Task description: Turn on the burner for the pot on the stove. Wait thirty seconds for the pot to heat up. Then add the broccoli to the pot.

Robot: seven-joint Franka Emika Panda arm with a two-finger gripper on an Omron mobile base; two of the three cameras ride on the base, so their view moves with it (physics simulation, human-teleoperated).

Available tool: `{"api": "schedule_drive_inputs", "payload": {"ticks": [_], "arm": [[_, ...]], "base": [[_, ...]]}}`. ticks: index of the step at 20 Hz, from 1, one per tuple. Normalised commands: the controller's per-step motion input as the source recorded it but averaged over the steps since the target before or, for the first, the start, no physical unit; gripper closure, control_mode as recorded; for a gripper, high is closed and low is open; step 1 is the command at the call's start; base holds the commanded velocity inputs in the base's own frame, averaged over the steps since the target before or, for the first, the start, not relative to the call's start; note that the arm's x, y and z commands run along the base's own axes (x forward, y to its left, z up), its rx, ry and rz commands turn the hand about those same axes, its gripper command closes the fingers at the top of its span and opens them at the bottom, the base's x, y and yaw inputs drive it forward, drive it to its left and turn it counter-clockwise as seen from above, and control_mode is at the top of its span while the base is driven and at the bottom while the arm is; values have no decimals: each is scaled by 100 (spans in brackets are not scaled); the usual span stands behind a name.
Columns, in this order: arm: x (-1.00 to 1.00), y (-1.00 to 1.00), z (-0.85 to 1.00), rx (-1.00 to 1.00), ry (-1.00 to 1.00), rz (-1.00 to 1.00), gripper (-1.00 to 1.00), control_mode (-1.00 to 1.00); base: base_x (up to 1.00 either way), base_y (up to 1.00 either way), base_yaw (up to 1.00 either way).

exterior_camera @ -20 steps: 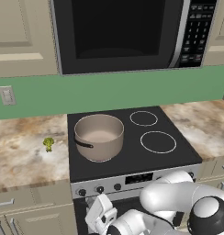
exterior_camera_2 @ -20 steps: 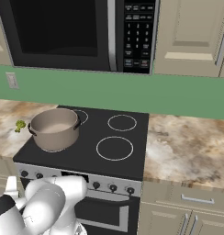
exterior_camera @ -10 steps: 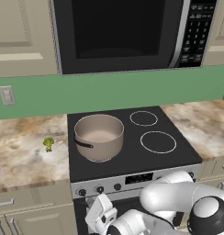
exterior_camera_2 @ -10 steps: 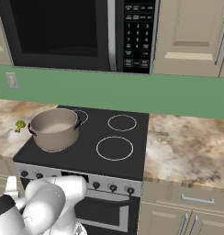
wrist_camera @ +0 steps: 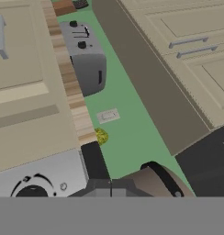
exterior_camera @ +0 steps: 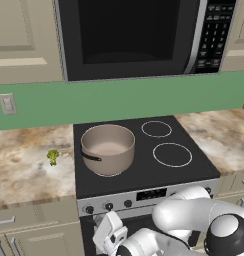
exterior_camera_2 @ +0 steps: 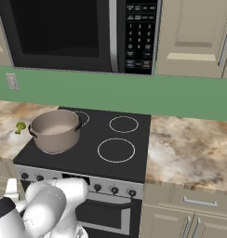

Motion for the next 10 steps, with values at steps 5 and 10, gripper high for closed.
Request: {"api": "schedule_drive_inputs", "payload": {"ticks": [5,10], "arm": [[0,0,0,0,0,0,100,-100],[0,0,0,0,0,0,100,-100]], "base": [[0,0,0],[0,0,0]]}}
